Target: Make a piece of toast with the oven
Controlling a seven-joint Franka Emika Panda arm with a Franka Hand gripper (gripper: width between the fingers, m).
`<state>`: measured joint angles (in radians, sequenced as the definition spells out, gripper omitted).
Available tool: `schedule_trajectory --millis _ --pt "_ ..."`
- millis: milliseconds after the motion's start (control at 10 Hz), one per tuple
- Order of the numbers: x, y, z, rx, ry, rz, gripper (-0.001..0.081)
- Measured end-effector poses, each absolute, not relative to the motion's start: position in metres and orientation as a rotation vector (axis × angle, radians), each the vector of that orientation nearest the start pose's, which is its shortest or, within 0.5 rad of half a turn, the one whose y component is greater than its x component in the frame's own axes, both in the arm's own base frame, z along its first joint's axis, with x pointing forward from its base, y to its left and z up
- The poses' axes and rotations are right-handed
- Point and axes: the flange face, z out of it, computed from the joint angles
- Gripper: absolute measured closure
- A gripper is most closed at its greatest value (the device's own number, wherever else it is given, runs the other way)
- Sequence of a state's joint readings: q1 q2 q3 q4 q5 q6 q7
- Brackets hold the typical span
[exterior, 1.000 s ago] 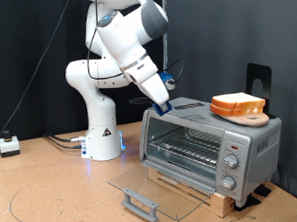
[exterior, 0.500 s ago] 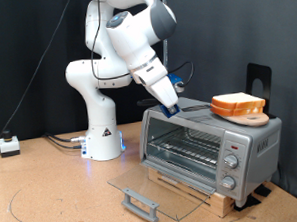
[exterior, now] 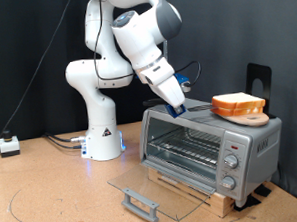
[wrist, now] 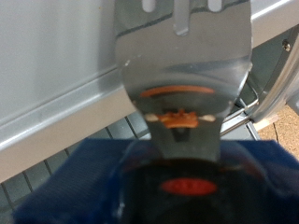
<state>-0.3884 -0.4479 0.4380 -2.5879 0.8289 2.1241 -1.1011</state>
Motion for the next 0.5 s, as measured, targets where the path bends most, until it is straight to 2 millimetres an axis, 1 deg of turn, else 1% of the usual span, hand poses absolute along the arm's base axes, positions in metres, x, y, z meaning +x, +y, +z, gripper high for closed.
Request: schedule_trajectory --millis 300,500 --pt "0.4038 0.0542 0.3994 -2.542 -0.858 -0.348 0.0411" --pt "0.4039 0.0608 0.3983 -2.55 -0.857 -0.327 0.0411"
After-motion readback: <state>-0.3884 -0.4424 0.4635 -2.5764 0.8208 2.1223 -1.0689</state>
